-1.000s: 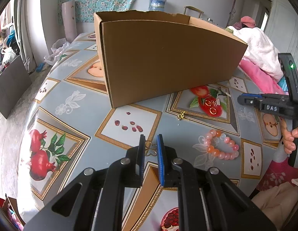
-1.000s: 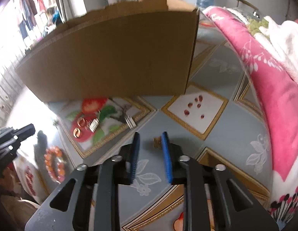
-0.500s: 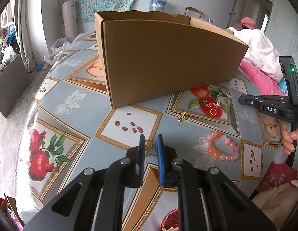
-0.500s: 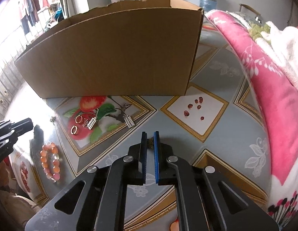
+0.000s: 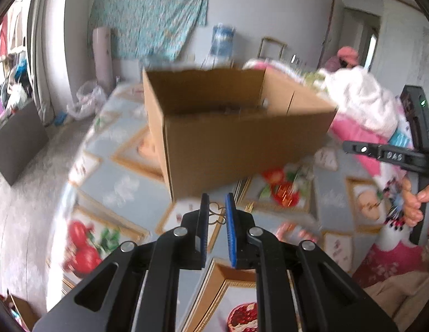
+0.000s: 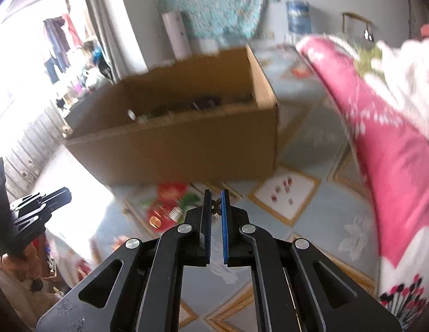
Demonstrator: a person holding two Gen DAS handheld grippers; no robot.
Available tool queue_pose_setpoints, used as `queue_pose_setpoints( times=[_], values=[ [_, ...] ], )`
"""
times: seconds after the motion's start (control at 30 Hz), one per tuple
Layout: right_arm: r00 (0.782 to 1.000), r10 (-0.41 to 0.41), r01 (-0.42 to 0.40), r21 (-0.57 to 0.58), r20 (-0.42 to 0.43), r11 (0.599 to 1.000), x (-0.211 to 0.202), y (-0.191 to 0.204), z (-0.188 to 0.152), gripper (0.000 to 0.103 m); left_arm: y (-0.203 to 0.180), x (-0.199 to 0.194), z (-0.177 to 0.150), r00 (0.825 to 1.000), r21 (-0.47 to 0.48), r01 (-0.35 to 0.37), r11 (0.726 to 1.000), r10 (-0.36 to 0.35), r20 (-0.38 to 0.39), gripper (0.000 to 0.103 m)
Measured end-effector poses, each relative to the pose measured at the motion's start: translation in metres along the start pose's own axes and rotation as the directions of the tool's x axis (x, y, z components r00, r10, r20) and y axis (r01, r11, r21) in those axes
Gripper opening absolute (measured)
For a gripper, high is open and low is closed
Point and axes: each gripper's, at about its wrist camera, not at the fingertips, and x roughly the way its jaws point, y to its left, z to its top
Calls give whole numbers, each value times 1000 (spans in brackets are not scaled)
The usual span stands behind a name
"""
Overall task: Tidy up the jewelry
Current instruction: 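Carry the gold charm over the box and open the left tool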
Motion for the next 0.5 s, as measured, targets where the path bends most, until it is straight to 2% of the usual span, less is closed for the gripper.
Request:
queue_pose_setpoints(
  times=[0.13,0.27,0.37,0.43,0.5],
  values=[
    [994,70,-65,-60,87,996,-19,20,26,4,-8,-30,33,994,58,28,998,-34,105,11],
    [974,173,-155,-129,145,979,-19,34,60,4,-18,-40,69,979,123,59,991,-82,187,11],
    [967,227,-210,-141,118,967,-2,36,82,4,-20,-23,93,977,134,78,988,-103,189,11],
    [963,263,-254,-126,59,959,23,37,97,4,-18,4,110,984,111,103,989,-118,137,11],
    [964,264,-265,-102,-17,959,51,36,109,4,-12,34,123,990,63,130,990,-133,55,11]
  ],
)
